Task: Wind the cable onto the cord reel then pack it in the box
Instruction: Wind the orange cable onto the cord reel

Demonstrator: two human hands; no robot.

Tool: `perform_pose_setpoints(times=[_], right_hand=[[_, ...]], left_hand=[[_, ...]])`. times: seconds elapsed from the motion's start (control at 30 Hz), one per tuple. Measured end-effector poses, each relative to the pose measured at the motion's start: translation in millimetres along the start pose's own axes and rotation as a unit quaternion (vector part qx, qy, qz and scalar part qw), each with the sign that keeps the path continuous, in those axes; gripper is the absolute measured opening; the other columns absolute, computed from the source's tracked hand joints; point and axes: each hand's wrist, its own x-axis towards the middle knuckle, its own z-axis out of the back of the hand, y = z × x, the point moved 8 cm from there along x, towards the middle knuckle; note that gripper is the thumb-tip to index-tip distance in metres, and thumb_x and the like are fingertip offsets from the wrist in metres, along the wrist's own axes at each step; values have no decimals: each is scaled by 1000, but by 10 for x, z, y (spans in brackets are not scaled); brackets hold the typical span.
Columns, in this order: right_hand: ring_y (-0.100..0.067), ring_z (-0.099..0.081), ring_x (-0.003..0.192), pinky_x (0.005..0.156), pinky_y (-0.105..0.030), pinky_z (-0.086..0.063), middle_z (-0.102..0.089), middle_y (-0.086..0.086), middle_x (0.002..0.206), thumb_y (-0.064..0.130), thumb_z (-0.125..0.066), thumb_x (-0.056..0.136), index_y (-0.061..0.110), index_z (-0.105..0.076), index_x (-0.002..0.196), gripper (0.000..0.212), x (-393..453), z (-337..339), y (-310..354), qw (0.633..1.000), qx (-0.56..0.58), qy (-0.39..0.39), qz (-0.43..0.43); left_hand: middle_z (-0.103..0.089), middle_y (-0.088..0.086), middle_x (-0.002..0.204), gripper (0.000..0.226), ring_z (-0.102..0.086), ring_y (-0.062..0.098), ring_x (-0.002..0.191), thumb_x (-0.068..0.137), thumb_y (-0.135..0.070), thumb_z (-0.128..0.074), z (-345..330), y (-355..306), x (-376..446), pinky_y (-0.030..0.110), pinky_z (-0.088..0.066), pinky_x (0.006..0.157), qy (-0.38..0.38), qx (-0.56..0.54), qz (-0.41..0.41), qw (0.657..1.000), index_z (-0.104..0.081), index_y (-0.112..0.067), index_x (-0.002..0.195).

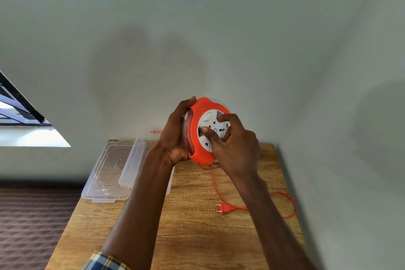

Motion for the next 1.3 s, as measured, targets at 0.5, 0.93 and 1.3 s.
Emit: perform_pose_setpoints(times=[0.5,0.93,1.3], right_hand=[[-12,-42,126,87,-25,-50,-50,10,146,6,-72,90,50,-65,126,57,56,-93,19,970,-14,147,191],[-11,-74,77,67,-37,-62,-76,7,85,70,-64,84,29,-59,126,58,-44,63,49,998,21,-49,18],[-16,-45,134,93,-32,-56,-44,7,153,14,-73,93,45,-61,134,53,19,-102,4,967,28,136,213]], left_hand=[[-74,15,122,63,-73,32,101,95,-67,-48,58,-31,-51,49,-60,90,-5,-4,-2,1000,-75,-19,126],[-74,16,120,61,-73,33,100,100,-62,-49,-103,-90,-94,47,-62,86,1,9,-15,1000,-71,-14,129],[-73,14,122,63,-72,32,103,96,-68,-49,74,-114,-100,49,-57,95,-10,1,-10,1000,-77,-18,123]])
